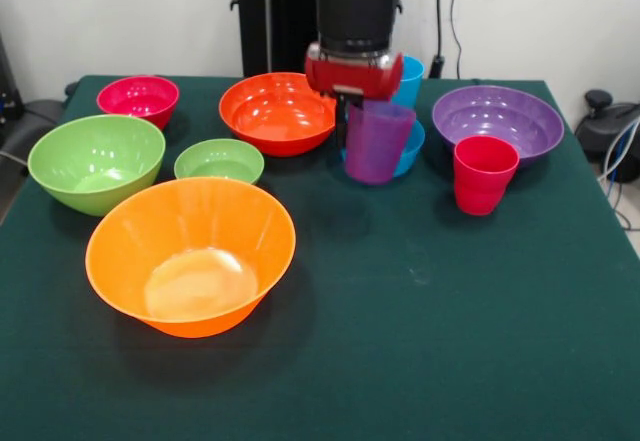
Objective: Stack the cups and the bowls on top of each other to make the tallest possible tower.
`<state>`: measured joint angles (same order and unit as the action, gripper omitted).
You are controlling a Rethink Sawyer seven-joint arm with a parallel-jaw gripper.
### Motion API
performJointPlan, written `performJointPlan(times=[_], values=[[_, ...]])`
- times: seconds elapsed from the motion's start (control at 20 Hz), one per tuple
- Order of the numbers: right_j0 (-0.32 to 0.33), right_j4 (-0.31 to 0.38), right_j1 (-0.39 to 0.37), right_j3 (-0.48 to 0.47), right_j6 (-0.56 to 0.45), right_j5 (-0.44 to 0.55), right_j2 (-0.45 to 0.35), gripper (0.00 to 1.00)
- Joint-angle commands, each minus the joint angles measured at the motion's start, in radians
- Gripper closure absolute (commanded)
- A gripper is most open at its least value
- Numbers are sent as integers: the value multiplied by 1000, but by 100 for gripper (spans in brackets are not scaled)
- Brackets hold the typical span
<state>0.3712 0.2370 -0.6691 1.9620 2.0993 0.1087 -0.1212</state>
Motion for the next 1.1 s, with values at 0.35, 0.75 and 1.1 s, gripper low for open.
performJointPlan(times=[0.35,0.75,1.1], values=[[157,8,-288,215,-82,241,-298,100],[336,5,-322,267,-169,281,-482,100],[491,69,-302,176,-267,384,-544,100]])
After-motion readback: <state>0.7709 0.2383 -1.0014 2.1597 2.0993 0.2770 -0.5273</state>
